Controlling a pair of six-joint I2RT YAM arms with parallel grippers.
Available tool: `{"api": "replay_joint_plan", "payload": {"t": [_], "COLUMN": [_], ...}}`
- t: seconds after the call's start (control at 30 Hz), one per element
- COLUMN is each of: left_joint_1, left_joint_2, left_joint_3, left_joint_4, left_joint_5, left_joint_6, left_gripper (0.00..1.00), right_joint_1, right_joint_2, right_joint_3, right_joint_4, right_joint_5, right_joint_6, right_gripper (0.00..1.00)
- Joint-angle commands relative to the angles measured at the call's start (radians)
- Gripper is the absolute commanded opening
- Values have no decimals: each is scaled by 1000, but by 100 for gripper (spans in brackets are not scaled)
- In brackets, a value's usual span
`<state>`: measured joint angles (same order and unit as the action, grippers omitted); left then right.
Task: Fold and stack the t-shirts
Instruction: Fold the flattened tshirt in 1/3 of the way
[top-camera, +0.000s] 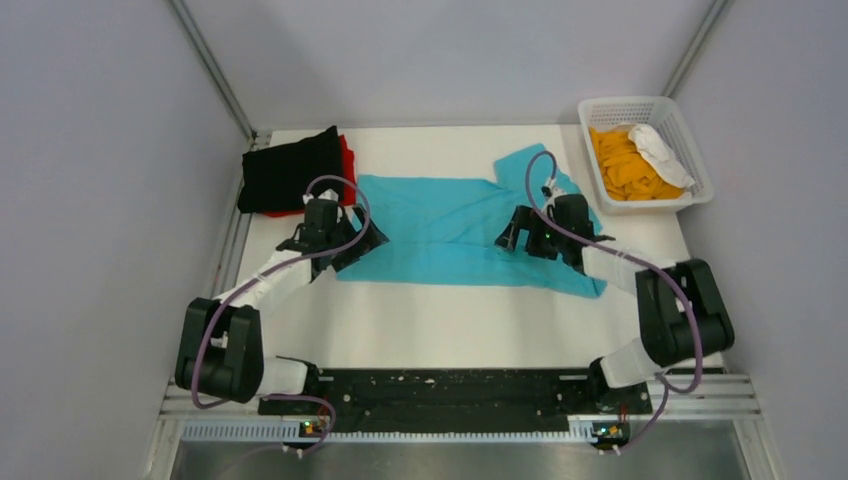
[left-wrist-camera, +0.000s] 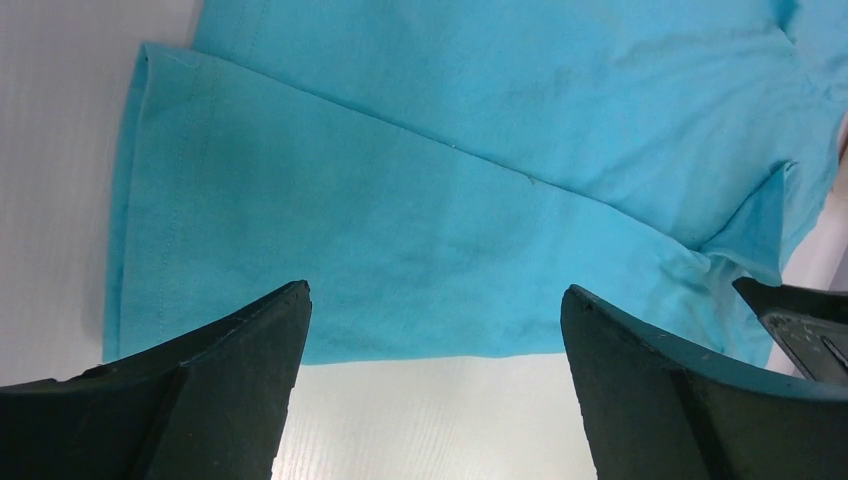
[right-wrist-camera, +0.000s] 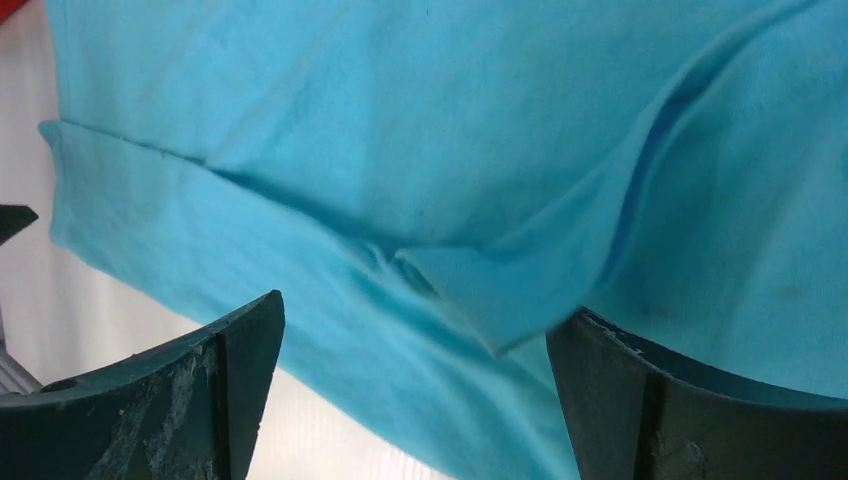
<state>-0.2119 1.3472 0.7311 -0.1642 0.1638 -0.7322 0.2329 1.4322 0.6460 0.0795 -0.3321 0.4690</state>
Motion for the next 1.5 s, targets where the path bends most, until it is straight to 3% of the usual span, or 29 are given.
{"api": "replay_joint_plan", "payload": {"t": [0.0,0.1,0.27,0.43,0.63,0.8,0.97,1.2,1.37,1.47], "left_joint_1": [3,3,3,0,-59,-88,-101,-184,-238,-249], "left_joint_2": [-16,-19,-23,-15,132,297,378,241,13,-136], "left_joint_3": [20,23,40,56,154,236,206,-30,-289,-365], "left_joint_4": [25,15,-17,42,118,110,75,2,7,-24], "left_joint_5": [-22,-38,-70,22,100,103,111,39,12,4], "left_joint_6": [27,34,48,54,43,33,4,-105,-220,-249], "left_gripper": [99,99,99,99,99,99,99,99,99,99], "right_joint_1": [7,13,37,50,49,48,49,48,49,55], "right_joint_2": [167,269,347,188,-72,-22,24,-188,-399,-528], "right_joint_3": [174,284,441,301,25,-8,-31,-119,-221,-279], "right_joint_4": [80,119,8,-49,-15,27,-10,-289,-441,-536], "right_joint_5": [-11,15,99,251,273,211,233,351,336,335], "right_joint_6": [12,19,-9,-7,8,-22,24,54,106,159], "right_gripper": [97,97,96,97,99,99,97,98,99,99]}}
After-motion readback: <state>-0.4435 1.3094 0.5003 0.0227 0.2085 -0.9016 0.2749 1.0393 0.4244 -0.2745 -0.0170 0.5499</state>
